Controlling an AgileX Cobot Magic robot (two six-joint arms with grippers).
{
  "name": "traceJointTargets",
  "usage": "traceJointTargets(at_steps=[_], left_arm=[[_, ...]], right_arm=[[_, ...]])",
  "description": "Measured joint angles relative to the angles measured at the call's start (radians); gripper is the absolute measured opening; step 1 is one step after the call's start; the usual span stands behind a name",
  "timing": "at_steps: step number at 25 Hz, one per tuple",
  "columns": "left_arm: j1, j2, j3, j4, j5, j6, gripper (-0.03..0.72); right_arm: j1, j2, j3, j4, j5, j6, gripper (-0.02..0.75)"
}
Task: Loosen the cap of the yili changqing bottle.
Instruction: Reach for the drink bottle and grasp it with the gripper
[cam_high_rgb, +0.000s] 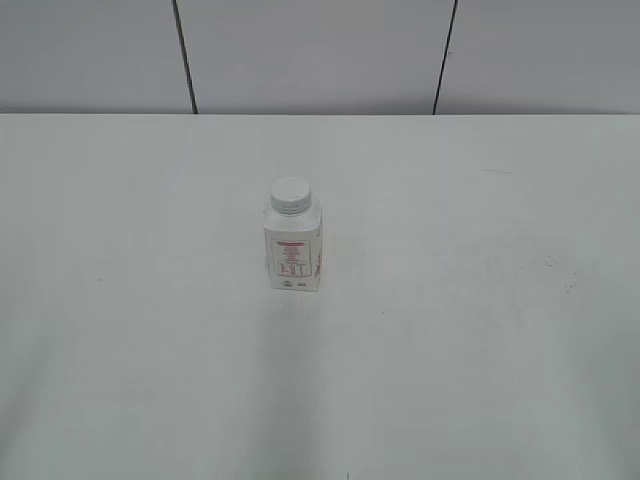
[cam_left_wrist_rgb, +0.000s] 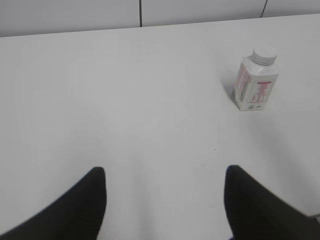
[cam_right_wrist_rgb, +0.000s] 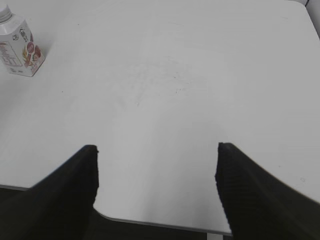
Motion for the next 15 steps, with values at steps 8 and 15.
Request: traceJointTargets(at_steps=[8, 15], left_arm=[[0.0, 0.0, 0.0, 0.0, 0.0, 0.0, 0.46], [0.0, 0.0, 0.0, 0.0, 0.0, 0.0, 0.46]], right_arm=[[0.0, 0.0, 0.0, 0.0, 0.0, 0.0, 0.575], [0.0, 0.0, 0.0, 0.0, 0.0, 0.0, 0.575]])
